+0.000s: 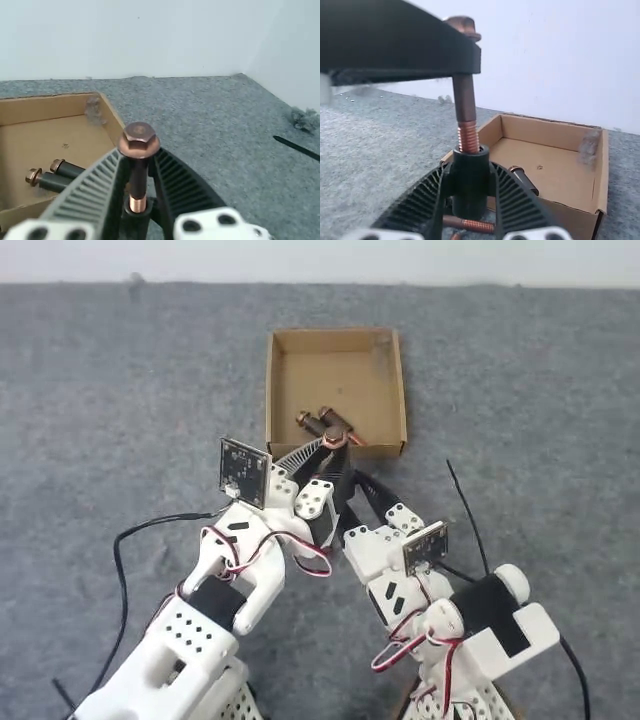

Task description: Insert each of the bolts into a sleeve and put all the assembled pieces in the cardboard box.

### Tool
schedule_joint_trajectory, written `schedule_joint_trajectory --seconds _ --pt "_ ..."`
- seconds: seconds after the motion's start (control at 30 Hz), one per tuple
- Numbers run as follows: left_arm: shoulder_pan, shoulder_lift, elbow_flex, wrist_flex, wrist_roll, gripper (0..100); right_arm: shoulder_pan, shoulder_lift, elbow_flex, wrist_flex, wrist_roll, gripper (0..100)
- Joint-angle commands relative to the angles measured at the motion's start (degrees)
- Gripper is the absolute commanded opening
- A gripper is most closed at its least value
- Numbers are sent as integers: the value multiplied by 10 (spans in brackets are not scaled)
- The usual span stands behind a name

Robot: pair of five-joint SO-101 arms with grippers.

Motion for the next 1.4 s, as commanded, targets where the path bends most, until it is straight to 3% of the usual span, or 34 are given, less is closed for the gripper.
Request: schedule_joint_trajectory --seconds 0.0,0.17,0.43,1.2,1.37 --pt "28 -11 -6 20 11 11 13 0 11 -16 -2 6" --pt "33 7 -10 20 -28 11 13 0 11 -16 -2 6" --pt "33 113 -50 18 -28 11 23 -2 11 -16 -2 6" --pt "33 104 -45 20 -27 13 24 -3 11 -16 -2 6" --pt "32 104 -45 20 -22 94 25 -3 11 -16 -2 6"
